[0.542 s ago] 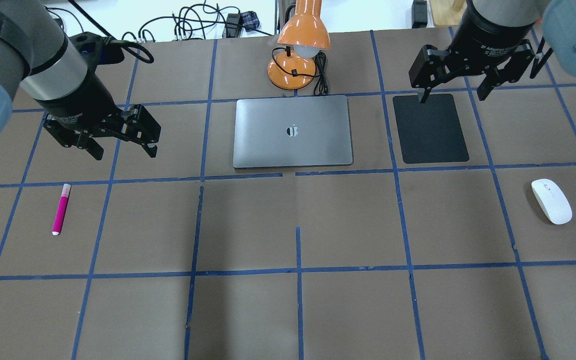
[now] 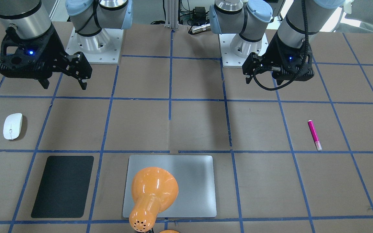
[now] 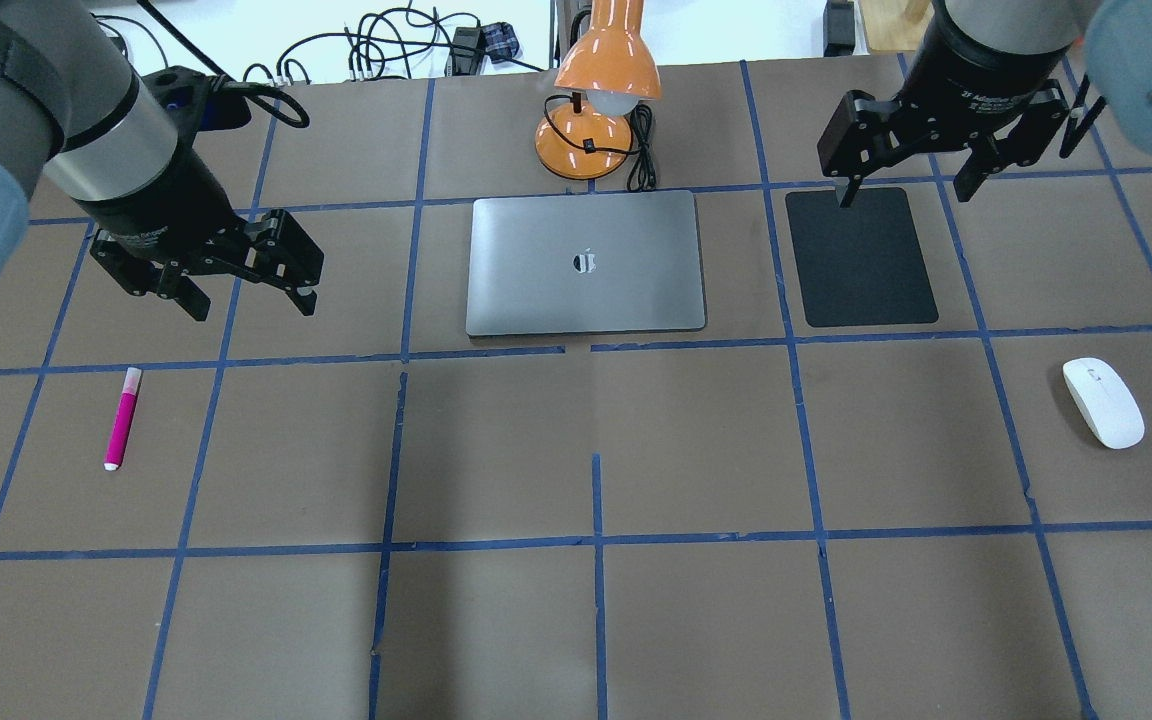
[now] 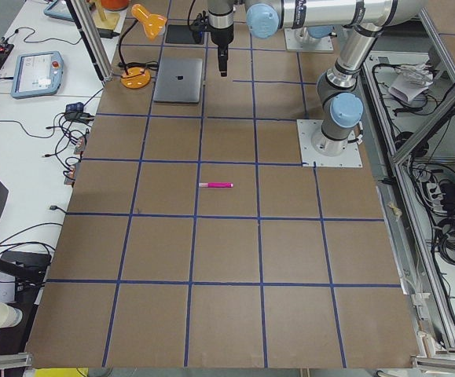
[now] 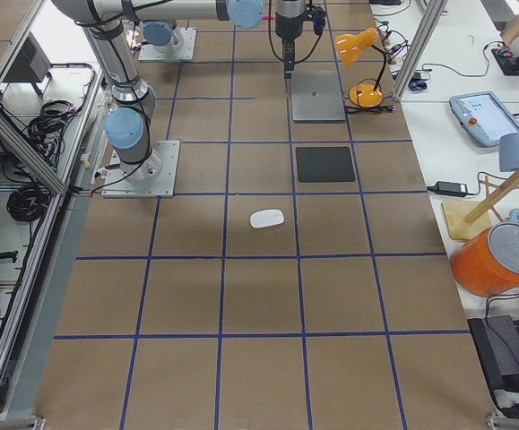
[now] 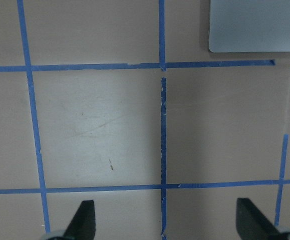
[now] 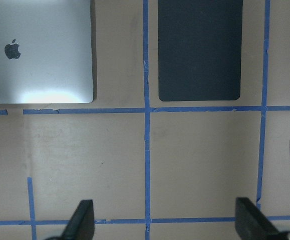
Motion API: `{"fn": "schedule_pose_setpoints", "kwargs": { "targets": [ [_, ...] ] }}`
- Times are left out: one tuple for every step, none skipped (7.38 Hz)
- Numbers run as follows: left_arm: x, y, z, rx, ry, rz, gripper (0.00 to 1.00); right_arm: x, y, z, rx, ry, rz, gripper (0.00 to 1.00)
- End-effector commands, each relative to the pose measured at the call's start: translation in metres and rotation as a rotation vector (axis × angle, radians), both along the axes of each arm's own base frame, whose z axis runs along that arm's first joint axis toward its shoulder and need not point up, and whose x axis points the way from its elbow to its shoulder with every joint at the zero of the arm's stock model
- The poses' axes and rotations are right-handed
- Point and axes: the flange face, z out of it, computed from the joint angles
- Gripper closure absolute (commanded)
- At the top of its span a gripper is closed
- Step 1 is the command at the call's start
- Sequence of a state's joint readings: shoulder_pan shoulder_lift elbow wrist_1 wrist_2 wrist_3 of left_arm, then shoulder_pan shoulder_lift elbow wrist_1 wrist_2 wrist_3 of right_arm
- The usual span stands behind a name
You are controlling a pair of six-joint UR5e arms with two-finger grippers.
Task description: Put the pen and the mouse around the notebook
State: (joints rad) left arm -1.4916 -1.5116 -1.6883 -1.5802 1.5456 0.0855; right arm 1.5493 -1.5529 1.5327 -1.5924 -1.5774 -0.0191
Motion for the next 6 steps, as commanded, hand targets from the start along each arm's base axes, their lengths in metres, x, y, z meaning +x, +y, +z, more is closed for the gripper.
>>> {"fn": "schedule_pose_setpoints", "kwargs": {
  "targets": [
    [0.027,-0.008,-0.005,0.011,-0.003,0.056,0.0,-0.001,0.005,-0.008,0.031,0.011,-0.002,0.0],
    [0.06,-0.013,-0.006,0.013,0.002,0.122,0.0,-0.002,0.008,-0.013,0.05,0.009,0.005,0.0],
    [0.099,-0.018,-0.007,0.005,0.011,0.14,0.0,-0.011,0.004,-0.02,0.057,0.012,0.033,0.0],
    [0.133,-0.025,-0.015,-0.01,0.017,0.071,0.0,-0.047,0.0,-0.036,0.083,0.003,0.071,0.0],
    [0.16,-0.032,-0.023,-0.024,0.009,0.064,0.0,-0.102,0.001,-0.07,0.113,-0.019,0.025,0.0],
    [0.188,-0.038,-0.036,-0.016,0.016,0.05,0.0,-0.145,0.005,-0.113,0.063,-0.003,0.114,0.0]
  ]
}}
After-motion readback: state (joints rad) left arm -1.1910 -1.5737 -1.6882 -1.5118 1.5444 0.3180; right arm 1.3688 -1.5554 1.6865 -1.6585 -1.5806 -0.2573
